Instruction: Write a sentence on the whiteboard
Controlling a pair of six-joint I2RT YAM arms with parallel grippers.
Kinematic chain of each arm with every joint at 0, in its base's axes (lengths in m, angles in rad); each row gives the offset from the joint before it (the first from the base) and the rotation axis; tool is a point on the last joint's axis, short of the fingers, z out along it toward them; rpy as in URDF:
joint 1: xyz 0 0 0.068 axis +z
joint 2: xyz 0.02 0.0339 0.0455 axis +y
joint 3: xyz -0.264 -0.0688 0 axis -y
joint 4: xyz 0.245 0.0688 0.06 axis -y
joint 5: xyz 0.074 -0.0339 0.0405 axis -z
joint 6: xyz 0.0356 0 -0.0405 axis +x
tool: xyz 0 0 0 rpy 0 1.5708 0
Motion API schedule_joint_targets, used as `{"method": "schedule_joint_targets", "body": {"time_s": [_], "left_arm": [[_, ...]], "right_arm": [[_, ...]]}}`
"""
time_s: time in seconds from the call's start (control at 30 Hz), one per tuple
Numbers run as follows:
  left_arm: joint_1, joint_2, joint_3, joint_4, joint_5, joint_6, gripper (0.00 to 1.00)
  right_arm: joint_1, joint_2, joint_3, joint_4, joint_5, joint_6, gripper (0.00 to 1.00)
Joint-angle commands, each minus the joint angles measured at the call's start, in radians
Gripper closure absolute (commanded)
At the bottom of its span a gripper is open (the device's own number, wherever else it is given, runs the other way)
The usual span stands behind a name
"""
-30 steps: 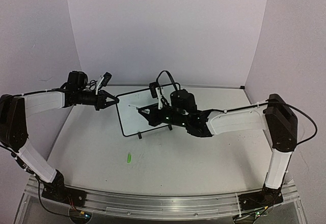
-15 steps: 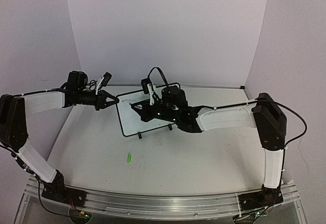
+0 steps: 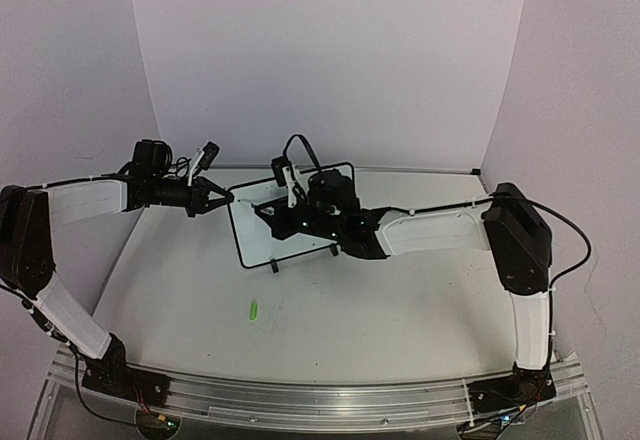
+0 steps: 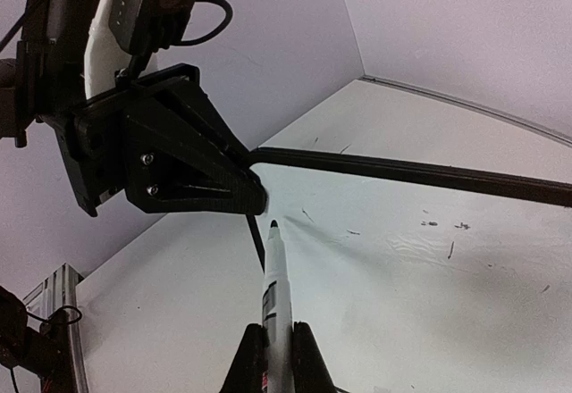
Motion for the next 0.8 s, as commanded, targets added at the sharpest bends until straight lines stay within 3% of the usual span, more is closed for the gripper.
{"method": "schedule_joint_targets", "body": {"time_s": [0.0, 0.77], "left_arm": [[0.009, 0.002, 0.0, -0.022, -0.015, 0.015, 1.0], [0.009, 0.002, 0.002, -0.03, -0.02, 0.02, 1.0]], "right_arm": [[-0.001, 0.023, 0.05, 0.006, 0.029, -0.017, 1.0], [-0.004, -0.01, 0.004, 0.008, 0.155, -0.008, 1.0]]}}
